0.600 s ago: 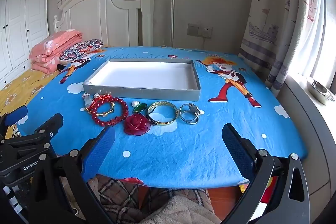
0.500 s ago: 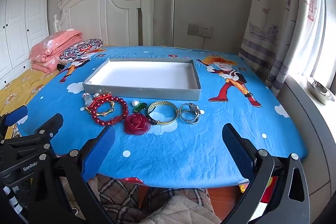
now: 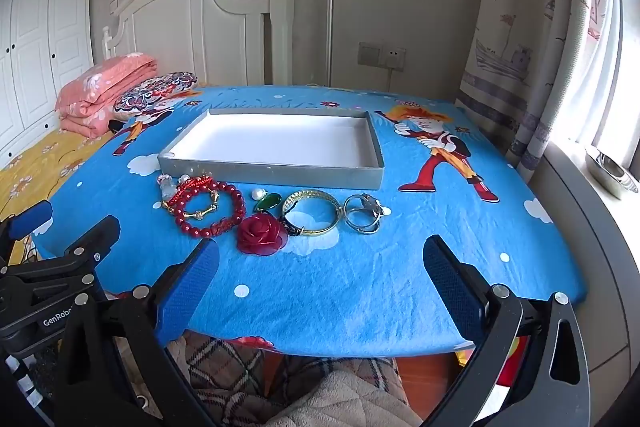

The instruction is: Organize jewelry

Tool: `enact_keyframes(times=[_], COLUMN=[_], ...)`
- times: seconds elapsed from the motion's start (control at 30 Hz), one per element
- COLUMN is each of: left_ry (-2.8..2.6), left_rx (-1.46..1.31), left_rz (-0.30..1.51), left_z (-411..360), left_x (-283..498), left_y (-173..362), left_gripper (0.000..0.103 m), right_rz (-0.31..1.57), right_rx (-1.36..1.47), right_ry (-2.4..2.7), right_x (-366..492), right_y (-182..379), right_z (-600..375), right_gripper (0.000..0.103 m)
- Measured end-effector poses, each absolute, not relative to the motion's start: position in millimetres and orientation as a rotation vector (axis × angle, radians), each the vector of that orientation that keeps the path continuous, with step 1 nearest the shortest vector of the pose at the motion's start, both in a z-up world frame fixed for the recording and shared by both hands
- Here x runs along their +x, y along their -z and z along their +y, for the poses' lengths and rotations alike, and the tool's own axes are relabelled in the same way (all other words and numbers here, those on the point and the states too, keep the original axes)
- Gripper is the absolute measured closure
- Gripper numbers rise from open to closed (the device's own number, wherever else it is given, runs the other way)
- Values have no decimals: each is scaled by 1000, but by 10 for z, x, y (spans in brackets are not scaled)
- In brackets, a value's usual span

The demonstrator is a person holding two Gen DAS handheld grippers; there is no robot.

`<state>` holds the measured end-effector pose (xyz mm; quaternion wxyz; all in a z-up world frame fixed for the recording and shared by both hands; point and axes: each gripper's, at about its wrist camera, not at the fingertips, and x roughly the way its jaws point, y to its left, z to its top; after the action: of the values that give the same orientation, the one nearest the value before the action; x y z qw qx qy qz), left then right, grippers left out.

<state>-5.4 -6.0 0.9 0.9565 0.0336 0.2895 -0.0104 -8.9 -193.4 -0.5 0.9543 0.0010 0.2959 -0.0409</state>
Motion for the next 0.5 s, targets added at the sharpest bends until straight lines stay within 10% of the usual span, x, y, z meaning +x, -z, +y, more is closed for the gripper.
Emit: enact_keyframes(times=[0.5], left_ry=[21], left_rx=[66], left_rz=[592], left_z=[-79], left_x=[-80], left_y=[-14], left_gripper=[4], right_rz=[608], right_rx=[3], right_ry=[83], right_x=[-63], right_y=[45], right_z=[-1926], right_gripper=[7])
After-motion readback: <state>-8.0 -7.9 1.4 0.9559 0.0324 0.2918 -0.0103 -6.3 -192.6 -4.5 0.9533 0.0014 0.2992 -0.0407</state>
